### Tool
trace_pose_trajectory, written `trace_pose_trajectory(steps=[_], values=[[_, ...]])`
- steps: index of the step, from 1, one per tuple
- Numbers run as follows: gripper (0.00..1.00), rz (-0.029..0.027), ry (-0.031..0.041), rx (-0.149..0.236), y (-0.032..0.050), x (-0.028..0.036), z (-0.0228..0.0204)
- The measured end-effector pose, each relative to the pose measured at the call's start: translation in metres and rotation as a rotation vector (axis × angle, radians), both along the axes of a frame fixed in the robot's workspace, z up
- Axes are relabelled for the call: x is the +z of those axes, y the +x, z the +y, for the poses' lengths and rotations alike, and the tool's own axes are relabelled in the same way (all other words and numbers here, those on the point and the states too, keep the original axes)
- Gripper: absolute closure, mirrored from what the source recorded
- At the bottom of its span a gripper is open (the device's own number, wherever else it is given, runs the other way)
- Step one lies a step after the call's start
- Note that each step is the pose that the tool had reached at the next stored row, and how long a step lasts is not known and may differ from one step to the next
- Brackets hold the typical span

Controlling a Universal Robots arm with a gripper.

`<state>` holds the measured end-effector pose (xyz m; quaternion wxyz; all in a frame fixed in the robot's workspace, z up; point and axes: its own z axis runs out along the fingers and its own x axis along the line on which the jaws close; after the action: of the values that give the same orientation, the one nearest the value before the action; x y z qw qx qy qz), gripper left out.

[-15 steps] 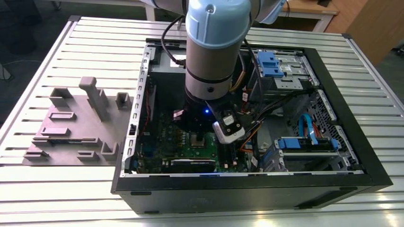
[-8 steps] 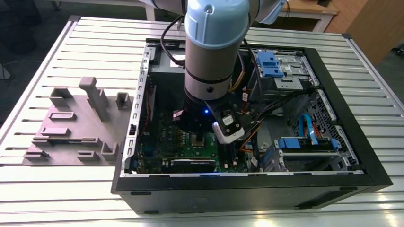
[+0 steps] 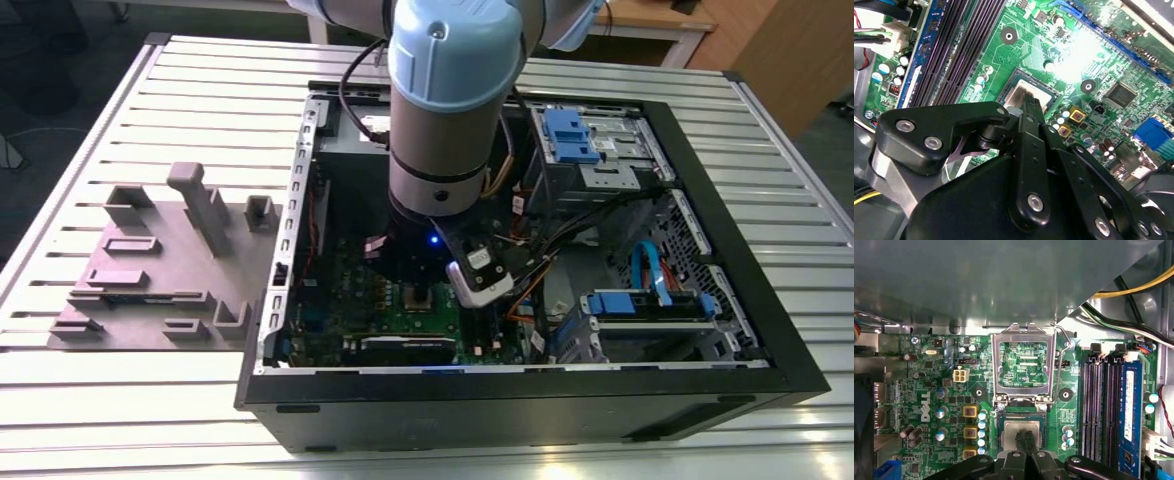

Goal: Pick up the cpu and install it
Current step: 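Place the cpu into insertion slot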

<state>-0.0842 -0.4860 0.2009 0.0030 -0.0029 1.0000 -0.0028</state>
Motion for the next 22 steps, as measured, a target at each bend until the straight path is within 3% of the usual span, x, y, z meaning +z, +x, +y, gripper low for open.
trace_pose_trajectory(steps=[22], values=[[0.90,0.0002,-0.0004,0.000,0.0000,-0.0067,0.0000]])
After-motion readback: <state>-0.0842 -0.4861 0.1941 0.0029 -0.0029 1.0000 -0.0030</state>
